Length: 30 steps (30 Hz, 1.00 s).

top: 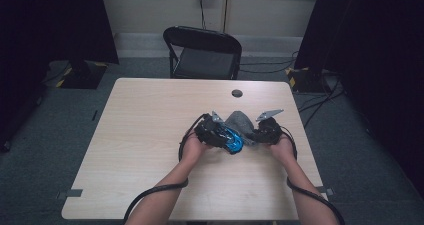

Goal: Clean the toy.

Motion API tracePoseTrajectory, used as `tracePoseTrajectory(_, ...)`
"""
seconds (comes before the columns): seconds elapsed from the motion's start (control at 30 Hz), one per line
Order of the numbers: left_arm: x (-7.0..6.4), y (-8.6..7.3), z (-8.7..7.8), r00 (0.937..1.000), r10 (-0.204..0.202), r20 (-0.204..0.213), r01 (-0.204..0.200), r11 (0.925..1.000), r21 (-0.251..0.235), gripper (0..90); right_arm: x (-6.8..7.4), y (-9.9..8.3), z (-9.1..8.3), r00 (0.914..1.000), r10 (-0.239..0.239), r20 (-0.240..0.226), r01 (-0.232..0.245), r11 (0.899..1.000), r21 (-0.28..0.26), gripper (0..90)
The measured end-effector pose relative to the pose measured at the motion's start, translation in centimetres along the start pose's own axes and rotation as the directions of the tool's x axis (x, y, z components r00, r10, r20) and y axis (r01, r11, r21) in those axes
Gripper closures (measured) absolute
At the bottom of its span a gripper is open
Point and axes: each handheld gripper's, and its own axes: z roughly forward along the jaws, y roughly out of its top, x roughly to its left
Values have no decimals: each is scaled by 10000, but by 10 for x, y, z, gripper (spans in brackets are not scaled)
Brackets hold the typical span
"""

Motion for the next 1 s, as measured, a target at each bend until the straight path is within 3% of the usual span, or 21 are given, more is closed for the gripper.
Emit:
tracePoseTrajectory(0.57, -1, 2, 0, 10000, -52, -78, 53, 9999, 155, 284, 10, -28, -26, 10000, -87, -2, 87, 9999, 55, 731)
tracePoseTrajectory(1.0, -2, 4, 0, 9999, -74, -85, 76, 9996, 261, 285, 20, -50, -43, 9999, 145, -75, -146, 9998, -146, 730)
